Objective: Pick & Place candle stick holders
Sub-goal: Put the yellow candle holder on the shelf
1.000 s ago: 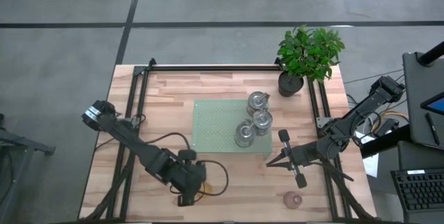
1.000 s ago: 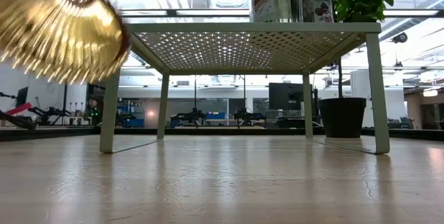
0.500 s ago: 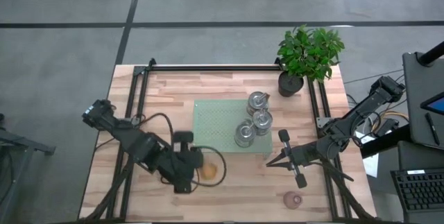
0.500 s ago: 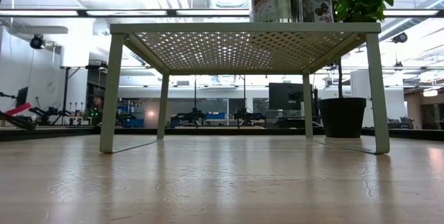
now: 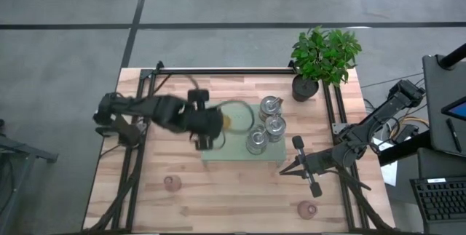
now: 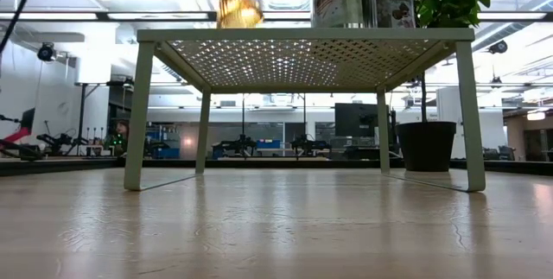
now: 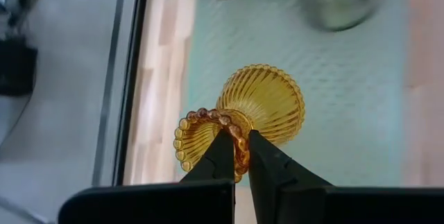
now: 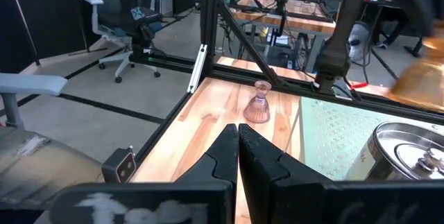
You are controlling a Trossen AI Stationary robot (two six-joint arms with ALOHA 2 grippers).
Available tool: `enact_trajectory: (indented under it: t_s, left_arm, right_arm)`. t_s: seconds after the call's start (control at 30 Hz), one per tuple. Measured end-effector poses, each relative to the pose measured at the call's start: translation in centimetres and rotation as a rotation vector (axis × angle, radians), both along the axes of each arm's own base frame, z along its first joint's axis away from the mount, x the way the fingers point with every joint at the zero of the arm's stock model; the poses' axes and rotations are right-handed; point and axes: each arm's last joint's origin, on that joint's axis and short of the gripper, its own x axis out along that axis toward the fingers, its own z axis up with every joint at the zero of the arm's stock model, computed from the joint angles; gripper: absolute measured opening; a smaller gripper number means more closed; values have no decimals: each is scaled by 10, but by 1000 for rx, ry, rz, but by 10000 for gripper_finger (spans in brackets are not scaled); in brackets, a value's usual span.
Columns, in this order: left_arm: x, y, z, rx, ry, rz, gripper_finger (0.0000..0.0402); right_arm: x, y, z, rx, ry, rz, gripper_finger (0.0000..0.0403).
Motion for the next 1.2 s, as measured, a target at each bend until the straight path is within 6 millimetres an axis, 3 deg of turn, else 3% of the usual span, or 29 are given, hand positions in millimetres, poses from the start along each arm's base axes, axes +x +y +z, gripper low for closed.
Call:
enact_trajectory:
  t_s: [0.2,0.33,0.7,1.2]
  left_arm:
    - [4,46,-11,25,116,74,9]
    - [6,61,-23,29,169,102,13]
    - [17,61,-55,12,216,50,20]
    - [23,58,-55,5,175,9,52]
  right_arm:
    - [0,0,-2,-14,17,-1,8]
    - [0,0,-2,-15,18,-1,8]
    - [0,0,-2,-22,17,-1,8]
    - [0,-1,-3,-24,18,-1,8]
